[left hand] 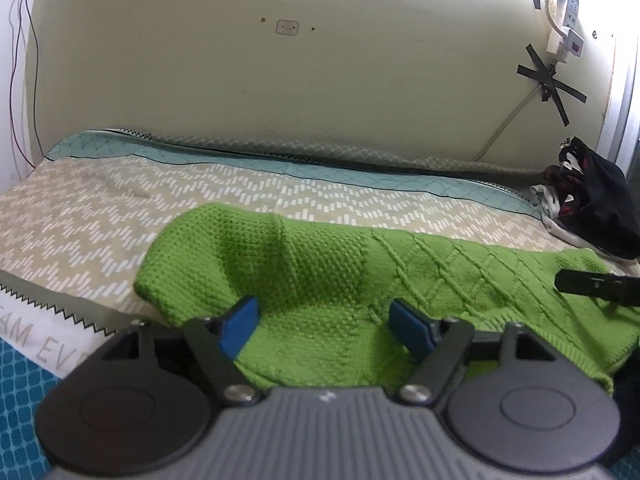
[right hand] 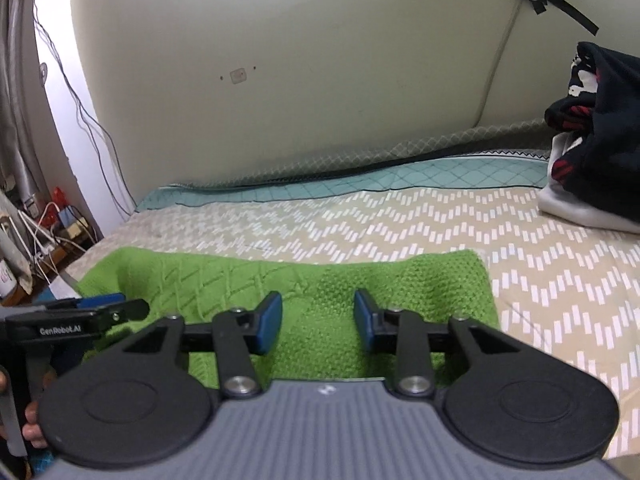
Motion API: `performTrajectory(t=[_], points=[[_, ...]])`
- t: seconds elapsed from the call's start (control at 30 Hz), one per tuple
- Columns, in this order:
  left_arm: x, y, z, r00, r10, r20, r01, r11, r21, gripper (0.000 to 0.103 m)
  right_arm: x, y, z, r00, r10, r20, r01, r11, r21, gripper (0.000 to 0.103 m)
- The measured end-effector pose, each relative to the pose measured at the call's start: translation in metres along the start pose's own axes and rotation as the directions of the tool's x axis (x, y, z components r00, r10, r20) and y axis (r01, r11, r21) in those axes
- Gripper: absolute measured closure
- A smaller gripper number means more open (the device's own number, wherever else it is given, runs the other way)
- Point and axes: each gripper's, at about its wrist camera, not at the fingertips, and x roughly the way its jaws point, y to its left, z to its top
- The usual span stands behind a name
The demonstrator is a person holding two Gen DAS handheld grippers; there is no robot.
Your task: Fold small clothes
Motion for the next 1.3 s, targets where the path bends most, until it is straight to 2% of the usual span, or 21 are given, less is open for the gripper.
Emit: performTrajectory(t=[0.17,0.3,0.37,0.4,0.5,0.7,0.87,0.97,1.1,1.17,1.23,1.3], points=[[0.003,-0.001,-0.001,1.0,-0.008,-0.008,0.008,1.0,0.004,0.022,-0.009,-0.005,-0.009,1.0,-0.004,0.009,0.004,1.0,-0.009,0.077],[0.008,-0.009,0.0,0.999,-0.006,-0.037,0.008,0.999,0.052,0.007,-0.024,0.005,-0.026,0.999,-0.035,0.024,0.037,0.992,-0.122,0.076],[0.01,-0.014,-0.001,0.999,0.013,-0.052,-0.009,0.997,0.08,0.004,-0.03,0.014,-0.037,0.998,-0.051,0.031,0.057,0.978,-0.203,0.076],[0.011,-0.016,-0.001,0.998,0.021,-0.058,-0.016,0.996,0.088,0.002,-0.034,0.019,-0.04,0.997,-0.064,0.035,0.071,0.968,-0.241,0.072],[0.012,-0.018,-0.002,0.997,0.029,-0.068,-0.023,0.995,0.094,0.001,-0.04,0.025,-0.047,0.996,-0.085,0.028,0.09,0.951,-0.296,0.05],[0.011,-0.016,-0.003,0.997,0.023,-0.071,-0.017,0.996,0.091,0.0,-0.045,0.004,-0.044,1.0,-0.024,0.01,0.025,0.978,-0.207,0.05],[0.007,-0.009,-0.002,0.999,-0.011,-0.052,0.014,0.998,0.054,0.0,-0.047,0.006,-0.044,1.0,-0.016,0.019,0.02,0.978,-0.207,0.05],[0.006,-0.006,-0.001,0.999,-0.024,-0.046,0.026,0.999,0.039,0.0,-0.054,0.007,-0.042,0.999,-0.019,0.05,0.029,0.977,-0.211,0.053],[0.006,-0.01,-0.002,0.999,-0.003,-0.053,0.007,0.998,0.062,0.0,-0.072,0.004,-0.026,0.991,0.011,0.134,0.011,0.986,-0.164,0.053],[0.006,-0.011,-0.002,0.999,-0.003,-0.053,0.007,0.998,0.061,0.0,-0.067,0.0,-0.02,0.994,0.0,0.11,0.017,0.988,-0.153,0.053],[0.007,-0.011,-0.002,0.999,-0.003,-0.053,0.007,0.998,0.062,0.0,-0.044,-0.009,-0.023,0.997,-0.081,0.007,0.081,0.984,-0.159,0.056],[0.007,-0.011,-0.002,0.999,-0.003,-0.053,0.006,0.998,0.065,0.0,-0.037,-0.013,-0.032,0.996,-0.084,0.012,0.085,0.981,-0.177,0.056]])
